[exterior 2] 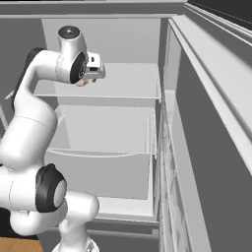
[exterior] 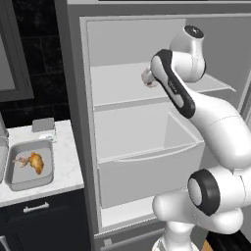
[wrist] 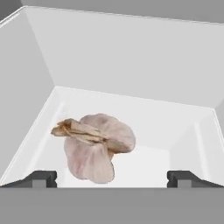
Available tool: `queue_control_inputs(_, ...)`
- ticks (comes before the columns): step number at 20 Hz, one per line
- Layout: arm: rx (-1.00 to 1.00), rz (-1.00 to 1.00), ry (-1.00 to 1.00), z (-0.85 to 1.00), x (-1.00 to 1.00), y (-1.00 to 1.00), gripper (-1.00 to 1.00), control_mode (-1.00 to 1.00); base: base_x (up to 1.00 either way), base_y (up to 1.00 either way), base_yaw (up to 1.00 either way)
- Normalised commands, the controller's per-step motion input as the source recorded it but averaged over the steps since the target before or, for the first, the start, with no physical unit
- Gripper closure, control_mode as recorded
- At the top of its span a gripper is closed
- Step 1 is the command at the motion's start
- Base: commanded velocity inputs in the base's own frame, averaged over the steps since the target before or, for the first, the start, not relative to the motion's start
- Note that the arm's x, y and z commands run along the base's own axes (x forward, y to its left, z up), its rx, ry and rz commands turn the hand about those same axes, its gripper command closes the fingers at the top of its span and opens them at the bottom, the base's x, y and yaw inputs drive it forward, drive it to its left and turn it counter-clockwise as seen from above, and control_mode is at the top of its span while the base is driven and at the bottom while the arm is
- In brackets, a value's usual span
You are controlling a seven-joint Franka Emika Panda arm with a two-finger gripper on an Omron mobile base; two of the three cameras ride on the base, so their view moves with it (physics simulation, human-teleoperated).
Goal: Place one garlic and one chicken drumstick in each tupperware on the nearby counter, to pack two identical lunches.
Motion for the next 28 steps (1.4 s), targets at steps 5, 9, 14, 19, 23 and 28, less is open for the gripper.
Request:
queue_control_inputs(5, 0.0, 0.0, -0.13, 0.0, 0.67, 0.13, -1.0, -1.0, 0.0, 0.0, 0.0)
queue_control_inputs(9, 0.0, 0.0, 0.05, 0.05, 0.5, 0.12, -1.0, -1.0, 0.0, 0.0, 0.0)
queue_control_inputs(14, 0.0, 0.0, 0.01, 0.04, -0.46, 0.0, -1.0, -1.0, 0.0, 0.0, 0.0)
queue_control_inputs(19, 0.0, 0.0, 0.0, -0.26, -0.15, 0.0, -1.0, -1.0, 0.0, 0.0, 0.0)
queue_control_inputs(23, -0.01, 0.0, 0.0, -0.16, 0.25, 0.0, -1.0, -1.0, 0.0, 0.0, 0.0)
queue_control_inputs(28, 0.0, 0.0, 0.01, 0.11, 0.37, 0.01, -1.0, -1.0, 0.0, 0.0, 0.0)
